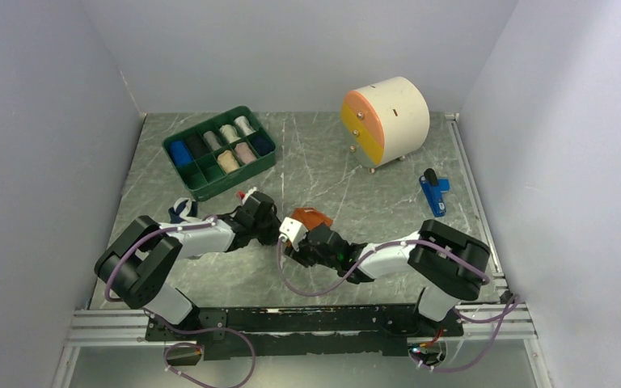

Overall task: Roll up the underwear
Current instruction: Roll the underwear to the center of the board.

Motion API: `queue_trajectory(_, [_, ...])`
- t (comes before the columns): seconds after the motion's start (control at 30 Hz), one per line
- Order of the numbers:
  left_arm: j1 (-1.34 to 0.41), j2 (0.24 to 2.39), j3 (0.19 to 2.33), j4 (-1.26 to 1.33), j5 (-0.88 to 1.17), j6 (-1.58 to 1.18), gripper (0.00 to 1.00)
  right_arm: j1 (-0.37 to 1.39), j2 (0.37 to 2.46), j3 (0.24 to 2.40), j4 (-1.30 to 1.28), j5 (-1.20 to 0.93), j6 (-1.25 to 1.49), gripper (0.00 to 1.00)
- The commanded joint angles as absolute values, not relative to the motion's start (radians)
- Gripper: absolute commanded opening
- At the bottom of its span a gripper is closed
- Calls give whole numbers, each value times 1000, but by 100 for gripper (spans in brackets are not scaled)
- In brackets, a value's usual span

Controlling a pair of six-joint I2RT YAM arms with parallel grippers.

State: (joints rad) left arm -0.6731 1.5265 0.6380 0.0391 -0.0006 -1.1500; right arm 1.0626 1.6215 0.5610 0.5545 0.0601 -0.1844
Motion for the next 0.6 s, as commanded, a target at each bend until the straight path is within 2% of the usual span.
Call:
queue_trajectory(0.0, [-677,1516,626,-71,-22,-1152,20,1080,1652,572,566,118,-214,41])
queue_trajectory(0.17, [-676,1505,620,-83,-25,-1157,22,1082,1647,551,597,89,-170,19])
queue_trajectory(0.27, [-676,1470,603,-100,-34,-1174,34,1081,1649,546,604,41,-117,7])
queue_trajectory(0.37, [-673,1414,574,-110,-47,-1190,46,1081,1652,529,651,-47,-63,3])
queue_trajectory(0.57, [-664,1269,550,-234,-107,-1215,75,1080,1672,505,769,-208,93,2])
